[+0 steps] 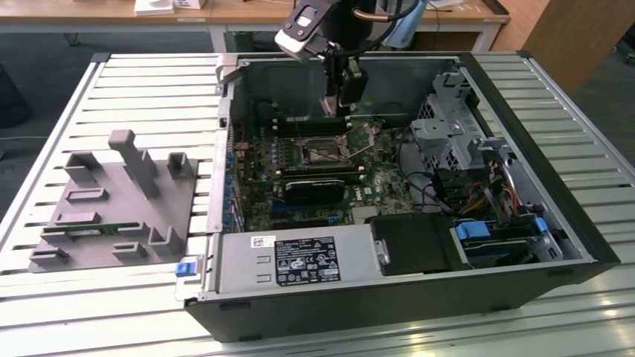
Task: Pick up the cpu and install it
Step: 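Place the cpu into insertion slot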
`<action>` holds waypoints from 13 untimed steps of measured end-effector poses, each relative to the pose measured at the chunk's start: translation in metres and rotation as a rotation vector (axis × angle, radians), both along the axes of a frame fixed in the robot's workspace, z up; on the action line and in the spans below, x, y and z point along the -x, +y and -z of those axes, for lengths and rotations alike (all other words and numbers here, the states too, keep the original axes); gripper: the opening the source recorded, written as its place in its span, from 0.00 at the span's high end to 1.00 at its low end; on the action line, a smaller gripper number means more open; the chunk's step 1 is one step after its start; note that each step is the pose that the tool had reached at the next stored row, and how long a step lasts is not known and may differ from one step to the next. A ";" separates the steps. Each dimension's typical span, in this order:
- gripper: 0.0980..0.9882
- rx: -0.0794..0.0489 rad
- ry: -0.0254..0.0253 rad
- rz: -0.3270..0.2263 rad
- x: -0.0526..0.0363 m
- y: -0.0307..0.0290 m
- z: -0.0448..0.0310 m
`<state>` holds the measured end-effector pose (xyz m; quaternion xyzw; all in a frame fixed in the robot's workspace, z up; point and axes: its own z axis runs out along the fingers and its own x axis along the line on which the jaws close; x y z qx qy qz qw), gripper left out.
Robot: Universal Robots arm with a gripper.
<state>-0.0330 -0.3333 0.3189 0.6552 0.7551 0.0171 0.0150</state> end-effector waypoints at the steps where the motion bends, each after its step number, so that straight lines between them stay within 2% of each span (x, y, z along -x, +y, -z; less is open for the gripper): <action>1: 0.52 0.000 -0.0001 0.000 0.0000 0.0000 0.0003; 13: 0.52 0.000 -0.0001 0.000 0.0000 0.0000 0.0049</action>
